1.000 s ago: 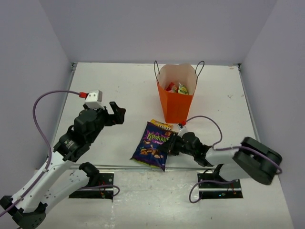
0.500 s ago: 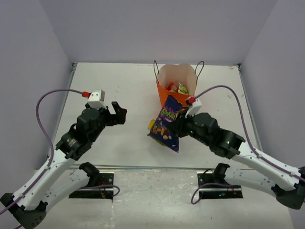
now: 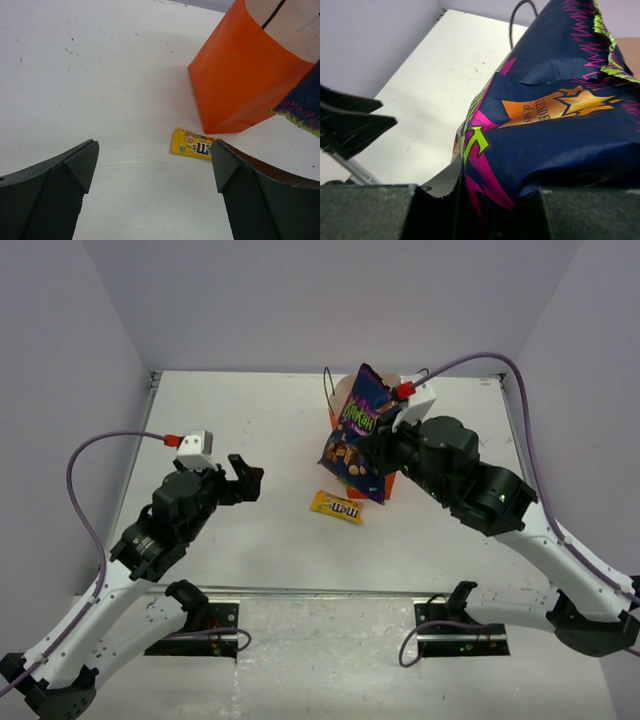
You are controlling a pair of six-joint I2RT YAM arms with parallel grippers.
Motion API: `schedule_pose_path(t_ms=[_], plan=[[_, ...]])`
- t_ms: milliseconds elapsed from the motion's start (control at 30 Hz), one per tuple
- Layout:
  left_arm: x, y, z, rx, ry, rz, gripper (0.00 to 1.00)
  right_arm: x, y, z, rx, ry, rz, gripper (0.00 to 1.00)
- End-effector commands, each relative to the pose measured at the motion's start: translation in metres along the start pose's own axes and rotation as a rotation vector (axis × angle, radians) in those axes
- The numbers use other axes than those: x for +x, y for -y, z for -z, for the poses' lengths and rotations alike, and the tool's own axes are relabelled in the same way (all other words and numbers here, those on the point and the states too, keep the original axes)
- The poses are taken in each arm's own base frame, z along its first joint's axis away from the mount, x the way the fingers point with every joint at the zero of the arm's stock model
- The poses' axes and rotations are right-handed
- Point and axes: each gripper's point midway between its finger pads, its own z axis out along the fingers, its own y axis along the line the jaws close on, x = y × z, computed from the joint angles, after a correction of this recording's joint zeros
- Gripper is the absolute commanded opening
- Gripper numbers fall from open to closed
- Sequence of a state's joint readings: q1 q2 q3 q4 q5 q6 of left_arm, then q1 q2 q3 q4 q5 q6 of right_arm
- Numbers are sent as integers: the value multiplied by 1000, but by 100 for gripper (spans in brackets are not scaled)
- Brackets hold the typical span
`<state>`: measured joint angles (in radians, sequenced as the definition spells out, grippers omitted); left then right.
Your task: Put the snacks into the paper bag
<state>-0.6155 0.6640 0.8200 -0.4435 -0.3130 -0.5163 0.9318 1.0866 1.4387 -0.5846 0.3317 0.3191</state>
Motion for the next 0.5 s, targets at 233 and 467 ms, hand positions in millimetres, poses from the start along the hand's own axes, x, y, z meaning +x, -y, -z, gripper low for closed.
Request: schedule_pose_path(t_ms=[233, 467], plan=[[12, 1, -4, 18, -18, 31, 100, -105, 66, -12, 203, 238, -14, 0], [16, 4, -8, 34, -27, 40, 100, -149, 81, -21, 233, 310, -7, 0]])
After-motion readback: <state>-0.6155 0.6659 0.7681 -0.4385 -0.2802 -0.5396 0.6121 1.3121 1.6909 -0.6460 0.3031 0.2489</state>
